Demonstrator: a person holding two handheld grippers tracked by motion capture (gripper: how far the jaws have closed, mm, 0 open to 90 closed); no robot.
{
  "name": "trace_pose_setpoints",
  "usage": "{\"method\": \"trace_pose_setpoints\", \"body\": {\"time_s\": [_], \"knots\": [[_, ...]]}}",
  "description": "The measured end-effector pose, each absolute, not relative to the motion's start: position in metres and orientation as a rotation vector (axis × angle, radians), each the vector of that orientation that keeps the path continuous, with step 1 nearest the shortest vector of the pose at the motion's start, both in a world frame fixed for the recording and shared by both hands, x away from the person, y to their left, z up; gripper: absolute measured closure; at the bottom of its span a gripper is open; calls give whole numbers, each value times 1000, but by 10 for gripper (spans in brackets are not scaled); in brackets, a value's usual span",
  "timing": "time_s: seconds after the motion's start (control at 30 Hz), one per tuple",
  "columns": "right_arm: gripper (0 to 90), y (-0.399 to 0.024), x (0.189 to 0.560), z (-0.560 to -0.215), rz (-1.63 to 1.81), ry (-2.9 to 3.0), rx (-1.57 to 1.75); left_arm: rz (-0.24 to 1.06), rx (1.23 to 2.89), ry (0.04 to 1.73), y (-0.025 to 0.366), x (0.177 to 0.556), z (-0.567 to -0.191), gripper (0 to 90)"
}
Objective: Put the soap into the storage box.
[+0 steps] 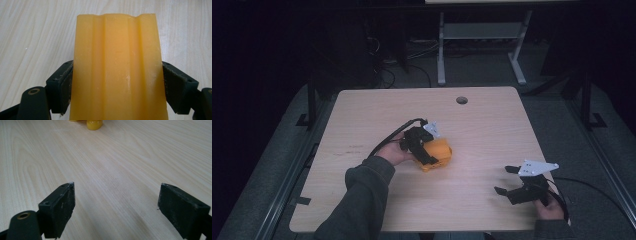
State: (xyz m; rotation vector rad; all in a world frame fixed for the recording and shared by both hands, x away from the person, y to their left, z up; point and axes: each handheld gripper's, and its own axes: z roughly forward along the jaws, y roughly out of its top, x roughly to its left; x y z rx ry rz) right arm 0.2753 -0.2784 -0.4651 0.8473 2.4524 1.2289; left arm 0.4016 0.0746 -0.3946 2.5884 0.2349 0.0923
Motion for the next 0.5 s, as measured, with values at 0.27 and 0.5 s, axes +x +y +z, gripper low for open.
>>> {"method": "trace_pose_setpoints", "body": {"time_s": [0.27, 0.5], "knots": [[137, -279, 275, -465, 1228, 2452, 848, 103, 2599, 238, 75, 400, -395, 200], [137, -277, 276, -466, 1225, 2459, 843, 130, 2615, 241, 82, 397, -393, 172]]}}
